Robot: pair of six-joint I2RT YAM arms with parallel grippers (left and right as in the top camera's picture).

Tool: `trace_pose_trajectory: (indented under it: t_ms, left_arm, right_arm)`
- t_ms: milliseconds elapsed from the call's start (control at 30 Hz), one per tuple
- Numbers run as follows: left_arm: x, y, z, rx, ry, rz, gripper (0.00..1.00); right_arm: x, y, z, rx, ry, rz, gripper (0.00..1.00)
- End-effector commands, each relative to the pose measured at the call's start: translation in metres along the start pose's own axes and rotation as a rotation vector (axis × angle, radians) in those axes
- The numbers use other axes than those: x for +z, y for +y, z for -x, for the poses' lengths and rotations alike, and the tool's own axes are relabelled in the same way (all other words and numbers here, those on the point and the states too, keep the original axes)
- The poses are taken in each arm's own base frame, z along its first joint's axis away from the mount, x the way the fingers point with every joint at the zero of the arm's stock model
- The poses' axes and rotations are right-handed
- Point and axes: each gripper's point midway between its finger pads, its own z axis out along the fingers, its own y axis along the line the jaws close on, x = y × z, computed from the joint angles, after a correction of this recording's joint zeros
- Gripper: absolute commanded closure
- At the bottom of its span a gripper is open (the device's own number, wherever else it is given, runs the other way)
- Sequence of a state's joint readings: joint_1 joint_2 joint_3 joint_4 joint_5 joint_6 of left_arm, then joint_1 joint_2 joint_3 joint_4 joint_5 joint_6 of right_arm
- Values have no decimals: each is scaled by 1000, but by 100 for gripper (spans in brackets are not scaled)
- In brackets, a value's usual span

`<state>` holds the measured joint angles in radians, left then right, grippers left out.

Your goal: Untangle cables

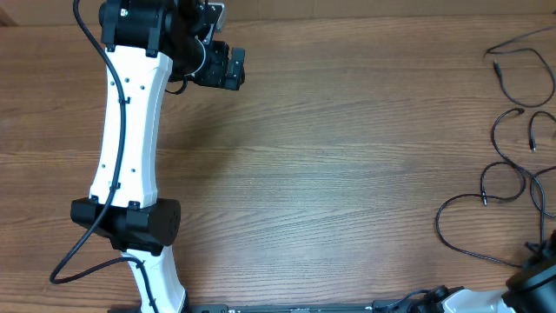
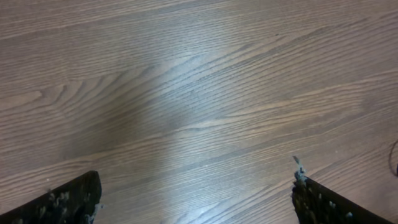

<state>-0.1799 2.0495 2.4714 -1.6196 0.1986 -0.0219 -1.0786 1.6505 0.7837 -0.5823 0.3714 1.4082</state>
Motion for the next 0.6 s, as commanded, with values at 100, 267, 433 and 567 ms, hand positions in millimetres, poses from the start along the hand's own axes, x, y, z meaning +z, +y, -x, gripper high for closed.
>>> trace_pose_trajectory:
  t_ms: [100,267,433,567]
  left_arm:
    - [-3,-6,3,32,-21,-7,2]
    - [-2,-12,2,45,-18,-12,3]
    - [-2,-17,2,57,-20,-16,3]
    - [-1,-19,2,64,-19,-18,3]
  right_arm:
    - [14,24,-72,-215,214,107,96]
    - [-3,44,-113,-324,230,222,96]
    - [-20,46,-150,-413,249,282,96]
    - [-29,42,-170,-428,256,298,96]
